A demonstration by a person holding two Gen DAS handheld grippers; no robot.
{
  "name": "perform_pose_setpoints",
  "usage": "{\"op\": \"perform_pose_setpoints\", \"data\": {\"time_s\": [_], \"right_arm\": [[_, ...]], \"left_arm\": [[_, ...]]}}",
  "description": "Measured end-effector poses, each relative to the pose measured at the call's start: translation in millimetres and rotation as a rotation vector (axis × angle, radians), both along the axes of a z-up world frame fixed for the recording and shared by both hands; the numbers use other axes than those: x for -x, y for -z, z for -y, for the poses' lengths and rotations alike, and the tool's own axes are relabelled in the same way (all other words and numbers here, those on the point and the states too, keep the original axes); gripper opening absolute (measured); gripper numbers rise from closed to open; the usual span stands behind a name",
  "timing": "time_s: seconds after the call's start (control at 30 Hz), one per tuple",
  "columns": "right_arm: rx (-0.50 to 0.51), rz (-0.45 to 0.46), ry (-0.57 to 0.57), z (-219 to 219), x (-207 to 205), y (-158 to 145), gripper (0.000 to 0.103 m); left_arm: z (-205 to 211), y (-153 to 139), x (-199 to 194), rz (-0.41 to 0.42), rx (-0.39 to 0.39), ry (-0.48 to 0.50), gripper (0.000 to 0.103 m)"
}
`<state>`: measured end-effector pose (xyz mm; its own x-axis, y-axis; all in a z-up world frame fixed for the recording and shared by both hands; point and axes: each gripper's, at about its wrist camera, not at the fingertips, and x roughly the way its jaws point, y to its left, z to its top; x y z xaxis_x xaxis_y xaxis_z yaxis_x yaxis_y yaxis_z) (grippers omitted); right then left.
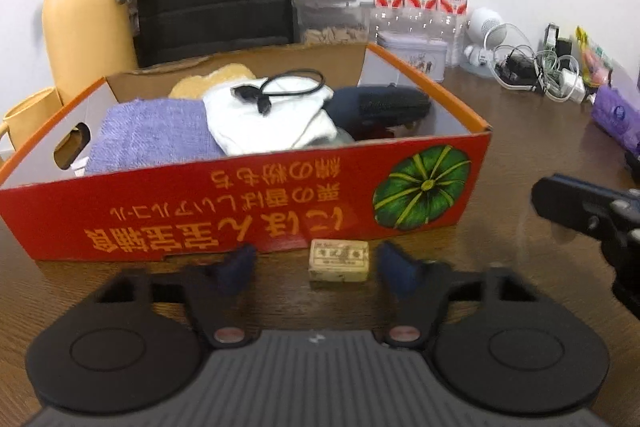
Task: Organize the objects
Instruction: 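Grasp the clear plastic piece with the right tool while the left tool grasps the small beige box, then carry the beige box and plastic piece into the box and open both tools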
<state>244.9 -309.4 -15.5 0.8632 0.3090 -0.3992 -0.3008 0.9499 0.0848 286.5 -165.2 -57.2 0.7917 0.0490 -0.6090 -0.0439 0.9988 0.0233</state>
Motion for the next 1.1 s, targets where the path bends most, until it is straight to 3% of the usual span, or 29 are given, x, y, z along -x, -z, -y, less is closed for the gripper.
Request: {"op": "perform_pose_setpoints", "data": {"time_s": [0.03,0.07,0.7,1.1], "right_arm": [[-0.001,0.003,-0.003,0,1,0,0.003],[0.0,0.006,-0.006,-1,2,-1,0.002],[-0.012,0.06,-0.008,-5,17,-7,0.003],[-0.002,0.123,-0.055,-36,15,-40,0.003]], "left_arm": [[0,-1,1,0.005,0.002,0.005,0.033],[0,-1,2,0.008,0.003,0.003,0.032],[-20,-27,44,0.12,0.044,0.049,0.031],[-64,-66,57,0.248,0.073,0.02,0.031]]}}
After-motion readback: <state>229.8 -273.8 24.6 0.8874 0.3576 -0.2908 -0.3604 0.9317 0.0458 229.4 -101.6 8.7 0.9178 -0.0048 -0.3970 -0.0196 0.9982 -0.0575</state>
